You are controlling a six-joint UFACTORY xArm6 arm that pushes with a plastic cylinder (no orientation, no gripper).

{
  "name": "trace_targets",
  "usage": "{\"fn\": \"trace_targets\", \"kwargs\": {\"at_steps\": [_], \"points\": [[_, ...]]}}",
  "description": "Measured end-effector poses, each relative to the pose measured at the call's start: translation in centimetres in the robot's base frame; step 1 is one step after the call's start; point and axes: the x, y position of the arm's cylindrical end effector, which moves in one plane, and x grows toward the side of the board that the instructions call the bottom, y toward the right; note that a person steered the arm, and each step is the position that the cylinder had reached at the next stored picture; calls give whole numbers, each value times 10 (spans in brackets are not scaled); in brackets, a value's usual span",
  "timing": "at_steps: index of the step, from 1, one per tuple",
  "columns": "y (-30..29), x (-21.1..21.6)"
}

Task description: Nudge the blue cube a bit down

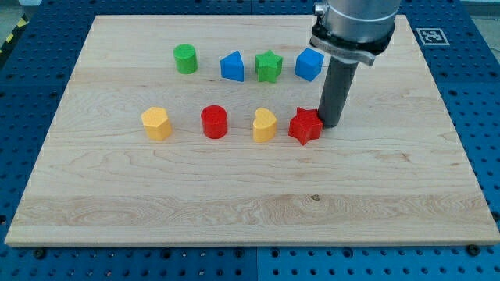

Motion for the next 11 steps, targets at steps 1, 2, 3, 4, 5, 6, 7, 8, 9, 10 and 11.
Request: {"fn": "trace_targets", "kwargs": {"at_steps": [1,2,3,4,5,6,7,8,9,10,11], "points": [[18,-40],[36,-82],[43,-130],[38,-158],[2,-158],[-18,-158],[-18,-155],[-20,-144],[-25,-144],[-25,-144],[-28,-144]]}}
